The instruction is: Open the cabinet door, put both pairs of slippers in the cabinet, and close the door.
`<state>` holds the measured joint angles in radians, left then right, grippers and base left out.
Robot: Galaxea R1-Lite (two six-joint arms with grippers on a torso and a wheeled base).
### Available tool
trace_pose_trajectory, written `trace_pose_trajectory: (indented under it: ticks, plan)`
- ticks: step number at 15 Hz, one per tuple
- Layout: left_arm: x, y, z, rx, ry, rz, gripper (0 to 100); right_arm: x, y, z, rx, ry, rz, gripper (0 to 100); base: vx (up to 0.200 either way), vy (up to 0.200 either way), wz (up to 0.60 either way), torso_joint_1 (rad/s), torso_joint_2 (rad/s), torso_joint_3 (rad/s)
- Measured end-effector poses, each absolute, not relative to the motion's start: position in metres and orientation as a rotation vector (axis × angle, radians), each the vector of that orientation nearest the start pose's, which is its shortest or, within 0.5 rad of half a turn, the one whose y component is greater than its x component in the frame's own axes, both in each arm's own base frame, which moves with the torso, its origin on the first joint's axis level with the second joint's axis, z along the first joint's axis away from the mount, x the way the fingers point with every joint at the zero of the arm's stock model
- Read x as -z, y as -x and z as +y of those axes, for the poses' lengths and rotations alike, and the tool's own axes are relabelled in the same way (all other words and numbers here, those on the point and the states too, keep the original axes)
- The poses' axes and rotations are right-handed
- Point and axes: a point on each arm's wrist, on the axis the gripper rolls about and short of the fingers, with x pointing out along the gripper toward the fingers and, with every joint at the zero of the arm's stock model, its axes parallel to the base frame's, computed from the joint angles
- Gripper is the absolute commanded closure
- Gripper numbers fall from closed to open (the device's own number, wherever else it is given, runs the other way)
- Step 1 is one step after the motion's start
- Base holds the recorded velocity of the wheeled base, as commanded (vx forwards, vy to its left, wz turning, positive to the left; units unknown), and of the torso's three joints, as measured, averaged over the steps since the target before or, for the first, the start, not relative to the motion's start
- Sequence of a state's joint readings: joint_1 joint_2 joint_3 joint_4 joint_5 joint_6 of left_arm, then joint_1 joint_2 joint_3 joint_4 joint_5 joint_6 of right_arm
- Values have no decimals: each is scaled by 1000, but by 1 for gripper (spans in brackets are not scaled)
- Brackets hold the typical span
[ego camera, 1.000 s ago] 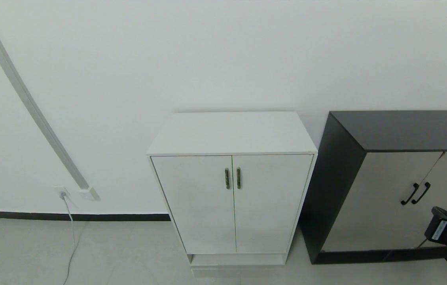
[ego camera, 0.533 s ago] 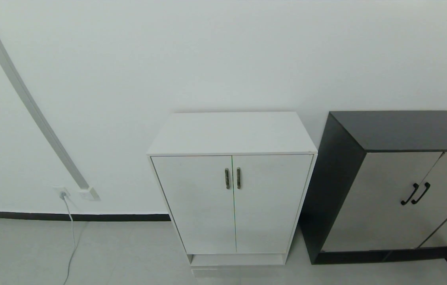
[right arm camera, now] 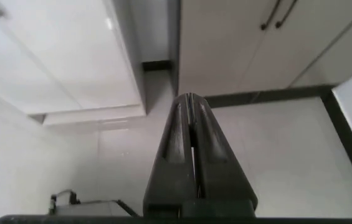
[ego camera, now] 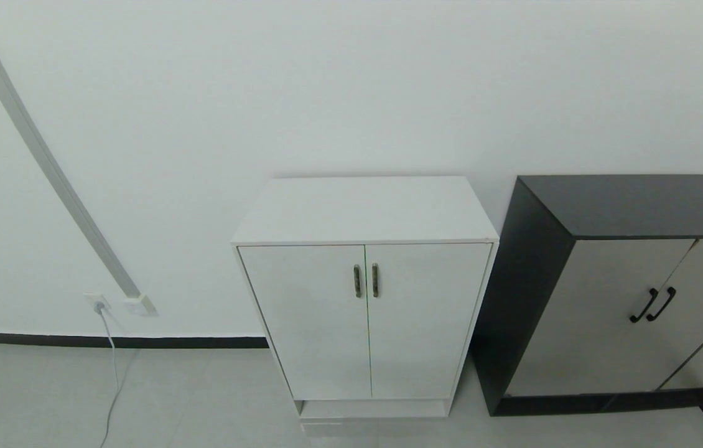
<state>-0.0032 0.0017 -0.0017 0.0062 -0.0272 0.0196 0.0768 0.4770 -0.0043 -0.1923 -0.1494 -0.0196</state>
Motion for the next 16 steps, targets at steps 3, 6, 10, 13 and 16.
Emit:
trace_pose_trajectory:
  ticks: [3,6,10,13,16]
  plan:
    - [-75,23,-1,31,-20,5,100,-85,1,-1,-47,128,218,100,0,0,0,0,0,0]
    - [-75,23,-1,32,-20,5,100,-84,10,-1,-149,127,113,100,0,0,0,0,0,0]
    - [-75,23,-1,31,-19,6,100,-82,16,-2,-177,113,83,100,0,0,0,0,0,0]
    - [-75,23,-1,31,-20,5,100,-83,17,-2,-161,129,68,100,0,0,0,0,0,0]
    - [-75,23,-1,30,-18,5,100,-83,17,-1,-209,130,61,100,0,0,0,0,0,0]
